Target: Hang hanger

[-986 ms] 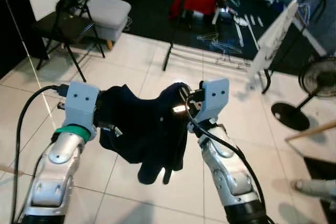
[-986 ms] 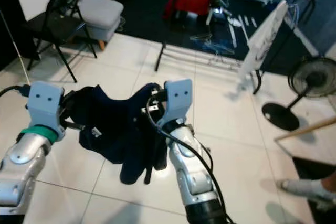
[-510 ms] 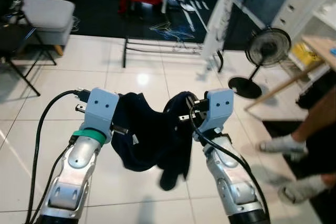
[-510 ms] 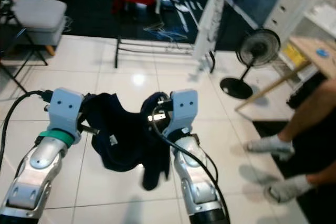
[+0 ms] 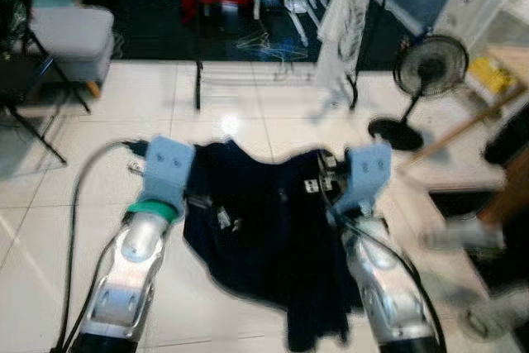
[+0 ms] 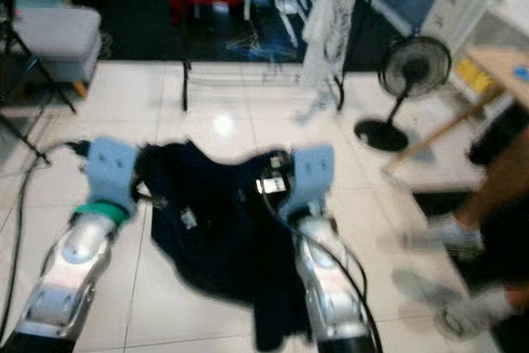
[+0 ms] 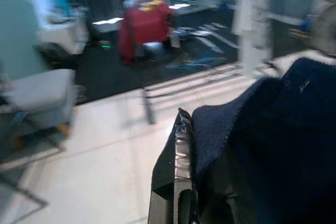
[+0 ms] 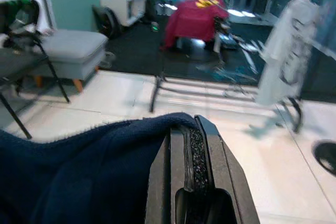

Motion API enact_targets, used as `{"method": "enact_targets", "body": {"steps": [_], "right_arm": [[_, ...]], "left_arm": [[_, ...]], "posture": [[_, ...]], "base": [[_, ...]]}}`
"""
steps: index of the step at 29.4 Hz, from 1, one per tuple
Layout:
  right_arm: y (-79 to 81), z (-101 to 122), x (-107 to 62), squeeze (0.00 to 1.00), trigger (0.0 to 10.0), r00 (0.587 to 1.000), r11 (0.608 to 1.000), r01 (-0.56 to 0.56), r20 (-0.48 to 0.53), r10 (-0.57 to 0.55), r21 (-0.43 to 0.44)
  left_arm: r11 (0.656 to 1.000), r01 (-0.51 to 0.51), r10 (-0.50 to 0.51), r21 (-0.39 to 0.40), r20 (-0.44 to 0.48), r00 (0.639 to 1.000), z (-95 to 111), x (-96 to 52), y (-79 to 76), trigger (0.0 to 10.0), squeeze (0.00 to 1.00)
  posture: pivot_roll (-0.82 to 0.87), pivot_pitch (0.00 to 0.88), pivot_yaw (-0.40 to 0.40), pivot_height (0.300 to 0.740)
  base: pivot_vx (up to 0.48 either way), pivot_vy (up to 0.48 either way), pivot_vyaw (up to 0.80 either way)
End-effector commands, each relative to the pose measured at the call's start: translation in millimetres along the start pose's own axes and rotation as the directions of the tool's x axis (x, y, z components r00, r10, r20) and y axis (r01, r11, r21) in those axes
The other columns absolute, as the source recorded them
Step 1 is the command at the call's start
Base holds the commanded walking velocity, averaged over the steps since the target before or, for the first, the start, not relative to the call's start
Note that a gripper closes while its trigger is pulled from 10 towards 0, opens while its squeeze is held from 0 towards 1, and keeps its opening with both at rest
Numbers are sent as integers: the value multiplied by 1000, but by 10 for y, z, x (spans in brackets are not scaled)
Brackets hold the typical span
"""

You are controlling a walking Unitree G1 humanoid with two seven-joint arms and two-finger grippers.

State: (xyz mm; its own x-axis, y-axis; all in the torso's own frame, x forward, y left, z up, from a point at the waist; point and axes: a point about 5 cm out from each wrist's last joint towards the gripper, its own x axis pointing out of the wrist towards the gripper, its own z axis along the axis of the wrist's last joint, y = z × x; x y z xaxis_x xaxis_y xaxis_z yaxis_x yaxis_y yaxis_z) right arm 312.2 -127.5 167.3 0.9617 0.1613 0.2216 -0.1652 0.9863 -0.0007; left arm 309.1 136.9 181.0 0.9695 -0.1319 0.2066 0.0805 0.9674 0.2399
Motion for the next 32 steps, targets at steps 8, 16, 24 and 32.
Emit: {"method": "enact_targets", "body": {"steps": [8, 16, 24, 32], "right_arm": [[19, 54, 4, 0, 10000, 999, 1000, -4, 38, 4, 5], [-19, 58, 7, 0, 10000, 999, 1000, 14, 38, -14, 6], [-20, 63, 9, 0, 10000, 999, 1000, 14, 41, -14, 2], [-10, 108, 31, 0, 10000, 998, 1000, 7, 64, -7, -1]], "left_arm": [[1000, -16, 16, 13, 0, 1000, -41, -10, 39, 10000, 0], [1000, -8, 8, 7, 5, 1000, -40, 16, 9, 10000, 0], [1000, -8, 8, 7, 8, 1000, -36, 15, 6, 10000, 0], [1000, -6, 6, 9, 8, 1000, -31, 24, 7, 10000, 0]], "posture": [[21, 18, -1, 740], [17, 19, 3, 740], [10, 20, 3, 740], [14, 21, 8, 740]], "base": [[468, 0, 0], [464, 0, -755], [461, 0, -800], [461, 0, -200]]}}
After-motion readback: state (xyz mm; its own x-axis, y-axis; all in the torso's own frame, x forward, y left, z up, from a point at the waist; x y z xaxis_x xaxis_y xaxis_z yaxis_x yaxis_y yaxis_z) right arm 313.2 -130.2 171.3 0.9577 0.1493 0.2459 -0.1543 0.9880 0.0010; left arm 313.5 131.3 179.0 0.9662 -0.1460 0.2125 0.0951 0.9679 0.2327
